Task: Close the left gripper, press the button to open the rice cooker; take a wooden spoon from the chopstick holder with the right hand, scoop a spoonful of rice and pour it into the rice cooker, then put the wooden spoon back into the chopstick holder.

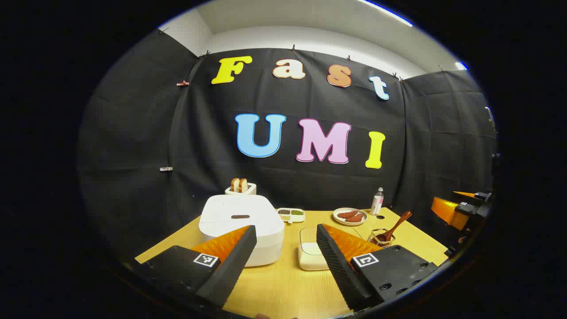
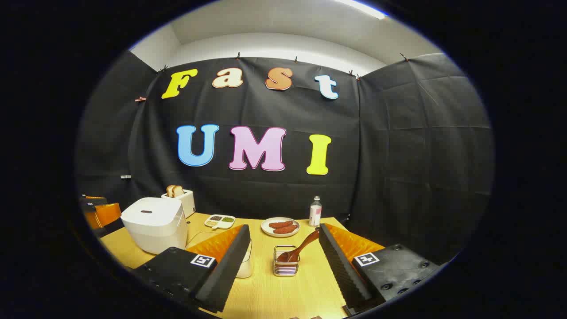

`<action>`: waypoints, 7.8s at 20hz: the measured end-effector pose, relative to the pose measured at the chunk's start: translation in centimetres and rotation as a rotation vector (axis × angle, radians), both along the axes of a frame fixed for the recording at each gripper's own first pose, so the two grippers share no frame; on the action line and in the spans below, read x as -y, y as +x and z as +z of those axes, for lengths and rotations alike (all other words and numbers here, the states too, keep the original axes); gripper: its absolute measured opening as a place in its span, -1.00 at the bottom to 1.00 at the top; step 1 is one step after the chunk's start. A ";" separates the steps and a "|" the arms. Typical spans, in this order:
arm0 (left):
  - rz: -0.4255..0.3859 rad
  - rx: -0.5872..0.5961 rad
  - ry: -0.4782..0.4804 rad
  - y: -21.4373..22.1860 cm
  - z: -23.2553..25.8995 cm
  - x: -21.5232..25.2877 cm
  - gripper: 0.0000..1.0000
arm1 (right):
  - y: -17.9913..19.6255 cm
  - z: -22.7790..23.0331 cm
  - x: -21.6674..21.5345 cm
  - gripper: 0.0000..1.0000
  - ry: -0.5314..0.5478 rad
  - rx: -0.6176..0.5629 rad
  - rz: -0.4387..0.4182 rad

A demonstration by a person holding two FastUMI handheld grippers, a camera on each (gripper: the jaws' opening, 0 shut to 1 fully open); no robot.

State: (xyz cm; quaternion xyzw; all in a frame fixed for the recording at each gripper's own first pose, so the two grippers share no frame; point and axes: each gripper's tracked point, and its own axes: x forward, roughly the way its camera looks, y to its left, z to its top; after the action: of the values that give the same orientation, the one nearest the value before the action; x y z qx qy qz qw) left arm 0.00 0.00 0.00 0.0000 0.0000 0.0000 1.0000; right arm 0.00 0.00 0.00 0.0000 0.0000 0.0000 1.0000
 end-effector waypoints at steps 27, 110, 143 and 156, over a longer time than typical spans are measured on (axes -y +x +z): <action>0.076 0.029 0.032 4.2 3.5 -5.9 0.81 | -2.0 -0.3 1.4 0.95 -0.020 -0.011 -0.029; 0.288 -0.345 -0.122 2.9 -5.7 9.3 0.92 | 23.9 -19.6 4.6 0.70 0.316 -0.434 0.247; 0.035 -0.309 -0.127 2.5 -7.3 -4.0 0.91 | 20.9 -4.0 -12.8 -0.64 0.153 -0.290 0.304; -0.036 -0.421 -0.067 4.4 -13.5 -7.7 0.92 | 22.3 -17.8 -16.3 -0.54 0.029 -0.387 0.231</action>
State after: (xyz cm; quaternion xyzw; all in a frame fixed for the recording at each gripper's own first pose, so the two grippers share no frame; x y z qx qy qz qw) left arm 4.41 7.71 -13.52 -0.0334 0.2087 -0.0177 0.9772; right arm 22.27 16.25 -17.83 0.0146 0.1920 0.1147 0.9746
